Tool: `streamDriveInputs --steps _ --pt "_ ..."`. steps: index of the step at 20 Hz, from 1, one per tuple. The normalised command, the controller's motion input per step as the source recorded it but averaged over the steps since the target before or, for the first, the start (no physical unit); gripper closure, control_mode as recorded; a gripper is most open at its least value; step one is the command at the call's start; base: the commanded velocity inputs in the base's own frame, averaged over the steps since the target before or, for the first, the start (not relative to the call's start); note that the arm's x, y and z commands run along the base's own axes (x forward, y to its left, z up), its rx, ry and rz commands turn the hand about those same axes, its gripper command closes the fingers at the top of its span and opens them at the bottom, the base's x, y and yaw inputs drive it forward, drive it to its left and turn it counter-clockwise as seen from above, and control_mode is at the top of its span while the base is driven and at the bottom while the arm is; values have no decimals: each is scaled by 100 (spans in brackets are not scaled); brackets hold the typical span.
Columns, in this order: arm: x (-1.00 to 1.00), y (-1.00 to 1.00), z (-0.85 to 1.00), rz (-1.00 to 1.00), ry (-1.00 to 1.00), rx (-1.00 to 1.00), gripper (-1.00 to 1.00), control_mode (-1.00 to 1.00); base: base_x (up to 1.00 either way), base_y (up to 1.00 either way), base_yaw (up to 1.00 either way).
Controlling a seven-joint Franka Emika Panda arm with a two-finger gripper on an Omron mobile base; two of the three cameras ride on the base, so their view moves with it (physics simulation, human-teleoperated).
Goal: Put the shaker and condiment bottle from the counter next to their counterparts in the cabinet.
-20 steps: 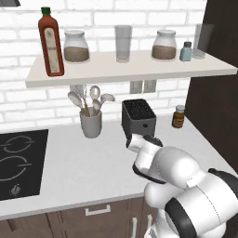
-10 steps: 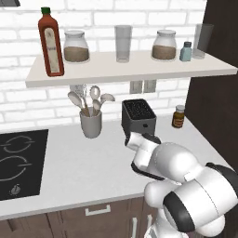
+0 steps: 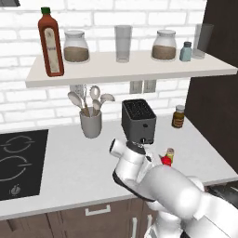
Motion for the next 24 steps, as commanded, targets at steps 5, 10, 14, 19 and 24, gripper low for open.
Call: streamDriveInputs --steps 5,10,14,19,24 --pt "-40 74 37 20 0 -12 100 -100 0 0 0" --pt "-13 61 53 34 0 -7 100 -100 0 0 0" --pt "-3 51 61 44 0 -3 100 -100 0 0 0" --pt "0 34 67 38 4 0 100 -100 0 0 0" --pt "0 7 73 29 11 0 100 -100 0 0 0"
